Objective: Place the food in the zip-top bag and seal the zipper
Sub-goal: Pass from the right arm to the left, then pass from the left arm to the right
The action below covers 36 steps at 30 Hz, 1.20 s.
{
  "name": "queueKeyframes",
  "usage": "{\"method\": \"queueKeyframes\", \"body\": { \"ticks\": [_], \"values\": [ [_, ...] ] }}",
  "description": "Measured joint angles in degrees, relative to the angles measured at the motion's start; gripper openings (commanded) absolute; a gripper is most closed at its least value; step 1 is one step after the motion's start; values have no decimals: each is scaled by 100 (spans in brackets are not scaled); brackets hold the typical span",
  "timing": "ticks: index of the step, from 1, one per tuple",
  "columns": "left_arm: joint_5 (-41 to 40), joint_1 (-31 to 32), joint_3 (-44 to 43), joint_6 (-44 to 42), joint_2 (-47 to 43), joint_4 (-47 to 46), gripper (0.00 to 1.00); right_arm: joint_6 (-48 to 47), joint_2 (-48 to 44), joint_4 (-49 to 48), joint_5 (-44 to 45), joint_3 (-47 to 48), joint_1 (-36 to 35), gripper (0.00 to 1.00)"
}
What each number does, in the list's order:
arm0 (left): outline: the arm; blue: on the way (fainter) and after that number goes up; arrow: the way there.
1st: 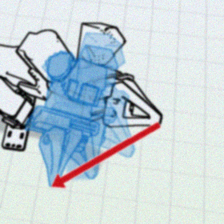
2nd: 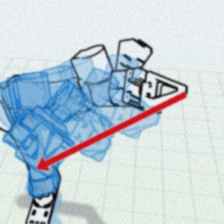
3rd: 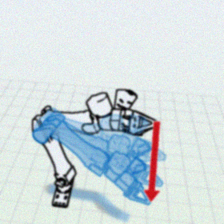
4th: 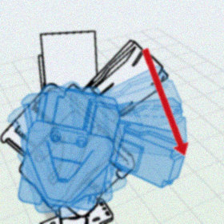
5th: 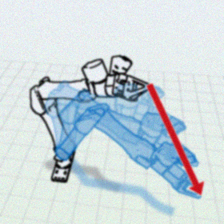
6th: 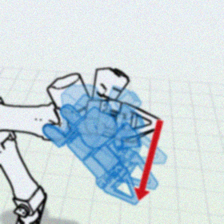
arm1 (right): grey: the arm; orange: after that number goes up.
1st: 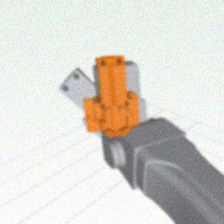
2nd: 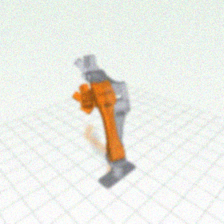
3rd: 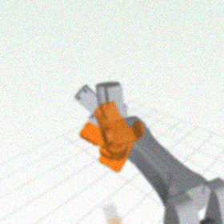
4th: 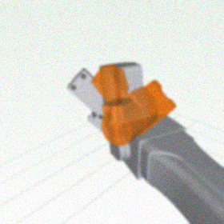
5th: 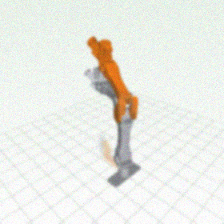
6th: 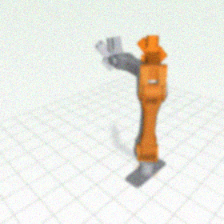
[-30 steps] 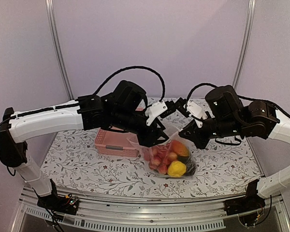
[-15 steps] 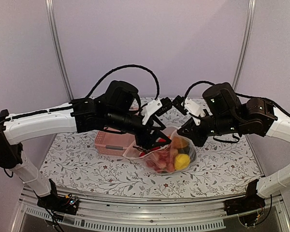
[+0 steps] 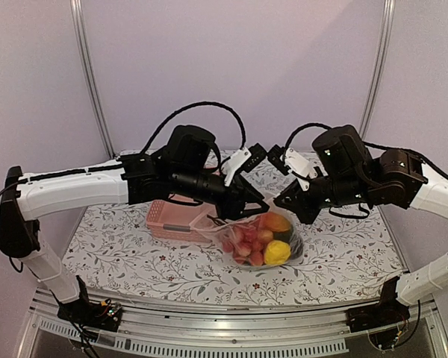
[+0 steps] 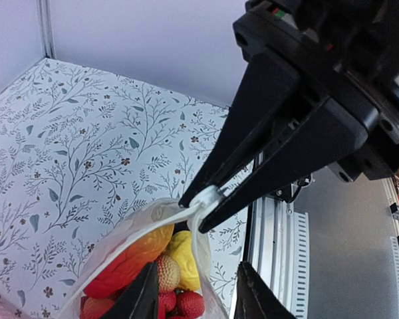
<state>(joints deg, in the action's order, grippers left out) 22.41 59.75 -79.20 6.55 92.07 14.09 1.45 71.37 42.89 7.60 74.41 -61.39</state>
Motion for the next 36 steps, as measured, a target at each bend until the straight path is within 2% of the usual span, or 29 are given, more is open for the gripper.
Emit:
{"method": "queueKeyframes", "body": {
  "ticks": [5, 9, 12, 15, 18, 25, 36],
  "values": [
    [107, -31, 2, 2, 190, -160, 25, 2, 0, -7, -101, 9, 31, 0],
    [138, -31, 4, -28, 289, -291, 8, 9, 0, -7, -199, 11, 28, 0],
    [149, -31, 17, -61, 321, -358, 0, 24, 0, -7, -221, 11, 31, 6],
    [136, -31, 90, -50, 313, -503, 0, 70, -4, -7, -249, 11, 81, 28],
    [105, -42, 302, -46, 234, -595, 0, 131, -83, -90, -470, 11, 249, 39],
    [125, -107, 387, -2, 212, -636, 0, 144, -632, -269, -1126, -282, 634, 40],
    [273, -197, 387, 205, 212, -739, 0, 24, -372, -400, -1550, -551, 634, 37]
  ]
}}
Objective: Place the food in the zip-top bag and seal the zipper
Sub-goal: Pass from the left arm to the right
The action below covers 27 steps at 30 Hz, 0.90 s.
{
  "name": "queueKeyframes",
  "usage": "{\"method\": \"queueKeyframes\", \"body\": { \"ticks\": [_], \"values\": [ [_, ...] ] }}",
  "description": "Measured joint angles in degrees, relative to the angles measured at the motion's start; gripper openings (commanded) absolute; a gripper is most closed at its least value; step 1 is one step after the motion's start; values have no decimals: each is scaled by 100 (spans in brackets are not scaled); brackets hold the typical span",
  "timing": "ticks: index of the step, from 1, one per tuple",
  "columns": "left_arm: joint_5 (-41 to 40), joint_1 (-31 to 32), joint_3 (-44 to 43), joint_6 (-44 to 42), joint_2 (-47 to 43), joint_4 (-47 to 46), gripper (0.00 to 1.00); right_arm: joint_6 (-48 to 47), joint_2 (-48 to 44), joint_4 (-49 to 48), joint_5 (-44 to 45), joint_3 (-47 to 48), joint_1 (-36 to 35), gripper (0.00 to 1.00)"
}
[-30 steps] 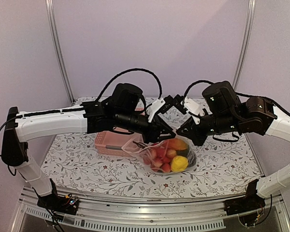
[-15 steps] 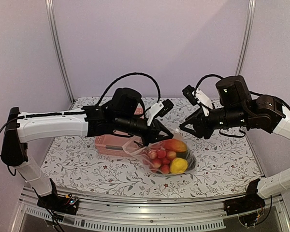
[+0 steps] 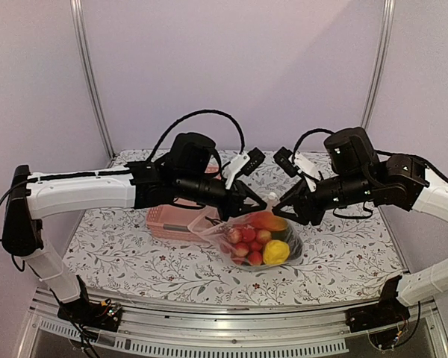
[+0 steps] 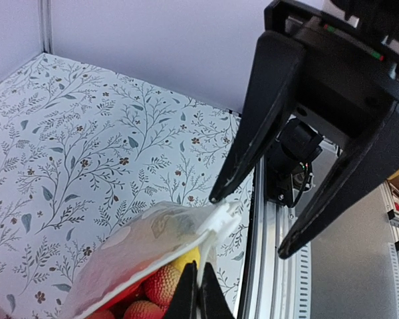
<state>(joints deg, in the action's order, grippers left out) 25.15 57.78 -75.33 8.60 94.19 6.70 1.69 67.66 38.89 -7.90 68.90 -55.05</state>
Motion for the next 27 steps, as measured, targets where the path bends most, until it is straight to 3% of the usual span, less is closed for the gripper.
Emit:
{"method": "queueKeyframes", "body": {
  "ticks": [14, 27],
  "values": [
    [315, -98, 0, 72, 0, 4, 0, -221, 92, -365, 127, -173, 144, 29],
    [446, -151, -2, 111, 0, 59, 0, -553, 295, -511, -157, -184, 146, 0]
  ]
}}
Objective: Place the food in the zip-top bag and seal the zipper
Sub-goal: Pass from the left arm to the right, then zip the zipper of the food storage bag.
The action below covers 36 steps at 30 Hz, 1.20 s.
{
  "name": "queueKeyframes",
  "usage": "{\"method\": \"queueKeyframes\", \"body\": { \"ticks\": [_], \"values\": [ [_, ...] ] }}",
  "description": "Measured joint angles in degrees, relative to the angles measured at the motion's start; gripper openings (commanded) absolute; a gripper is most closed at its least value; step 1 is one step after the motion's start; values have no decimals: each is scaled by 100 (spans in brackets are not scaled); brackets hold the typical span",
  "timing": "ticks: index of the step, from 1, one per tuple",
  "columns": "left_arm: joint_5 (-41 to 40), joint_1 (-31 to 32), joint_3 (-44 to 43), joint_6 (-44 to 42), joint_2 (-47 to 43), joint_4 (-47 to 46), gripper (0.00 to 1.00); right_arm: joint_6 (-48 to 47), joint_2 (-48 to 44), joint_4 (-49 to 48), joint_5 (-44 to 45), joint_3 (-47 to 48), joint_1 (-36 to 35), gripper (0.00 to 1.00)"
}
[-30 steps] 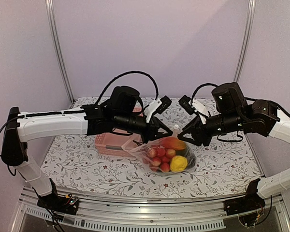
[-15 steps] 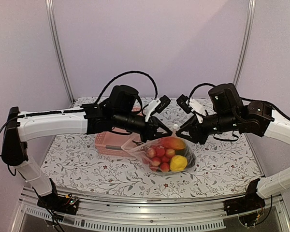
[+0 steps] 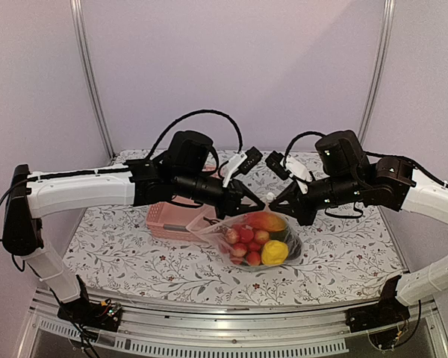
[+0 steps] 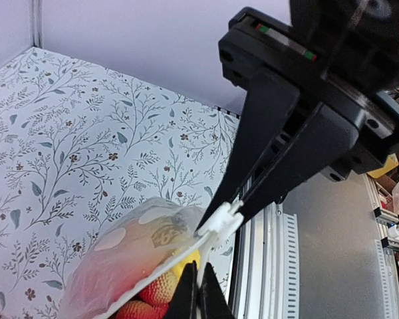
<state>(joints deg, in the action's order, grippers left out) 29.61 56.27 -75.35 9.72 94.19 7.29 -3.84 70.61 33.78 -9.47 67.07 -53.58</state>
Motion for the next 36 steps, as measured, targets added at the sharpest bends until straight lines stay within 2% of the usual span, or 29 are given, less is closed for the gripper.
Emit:
{"method": "queueKeyframes", "body": {
  "ticks": [2, 7, 11, 17, 22, 28, 36],
  "values": [
    [0, -4, -9, -2, 0, 39, 5, -31, 0, 2, -9, 7, 2, 0],
    [-72, -9, -90, -26, 0, 160, 29, -70, 2, 66, -9, 83, 2, 0],
    [-245, -22, -107, -57, -170, 271, 43, -149, 2, 203, -9, 205, 2, 0],
    [-501, -31, -96, -258, -763, 136, 55, -278, 31, 457, -33, 350, 2, 0],
    [-387, -31, -87, -540, -876, -258, 57, -354, 83, 588, -114, 415, 2, 0],
    [9, -31, -87, -837, -520, -476, 55, -376, 114, 654, -181, 505, 2, 0],
    [323, -31, -90, -1054, -90, -474, 31, -380, 157, 741, -188, 586, 2, 0]
  ]
}}
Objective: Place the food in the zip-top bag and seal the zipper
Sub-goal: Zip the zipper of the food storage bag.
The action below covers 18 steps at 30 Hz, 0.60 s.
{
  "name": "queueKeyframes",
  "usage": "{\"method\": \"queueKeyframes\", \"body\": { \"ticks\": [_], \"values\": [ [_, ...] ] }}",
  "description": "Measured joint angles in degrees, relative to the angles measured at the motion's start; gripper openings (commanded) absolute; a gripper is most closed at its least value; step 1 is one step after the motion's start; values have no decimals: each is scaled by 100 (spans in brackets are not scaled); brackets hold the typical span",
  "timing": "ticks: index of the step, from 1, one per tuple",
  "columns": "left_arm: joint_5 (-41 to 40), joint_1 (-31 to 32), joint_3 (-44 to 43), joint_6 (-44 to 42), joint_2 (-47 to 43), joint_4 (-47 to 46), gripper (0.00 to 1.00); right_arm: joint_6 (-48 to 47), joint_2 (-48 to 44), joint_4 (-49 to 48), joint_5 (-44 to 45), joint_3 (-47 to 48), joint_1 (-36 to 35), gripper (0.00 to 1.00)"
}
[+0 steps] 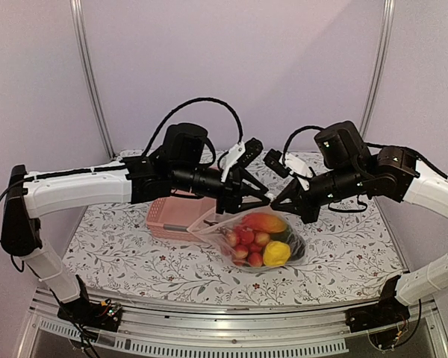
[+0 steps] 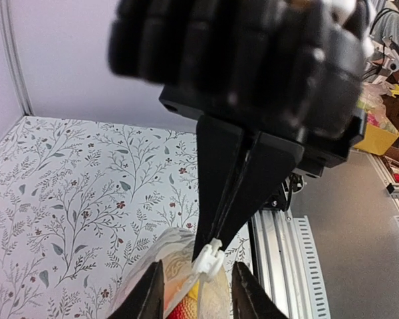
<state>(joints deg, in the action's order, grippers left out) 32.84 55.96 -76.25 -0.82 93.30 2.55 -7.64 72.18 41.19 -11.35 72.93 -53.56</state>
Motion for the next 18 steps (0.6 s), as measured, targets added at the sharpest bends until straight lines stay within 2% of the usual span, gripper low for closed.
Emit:
{"method": "queueKeyframes", "body": {
  "ticks": [10, 18],
  "values": [
    [232, -15, -76, -46, 114, -13, 9, -7, 33, 66, 0, 52, 0, 0],
    [426, -87, -87, -48, 157, -15, 5, -7, 44, 81, 50, 66, 0, 0]
  ]
}}
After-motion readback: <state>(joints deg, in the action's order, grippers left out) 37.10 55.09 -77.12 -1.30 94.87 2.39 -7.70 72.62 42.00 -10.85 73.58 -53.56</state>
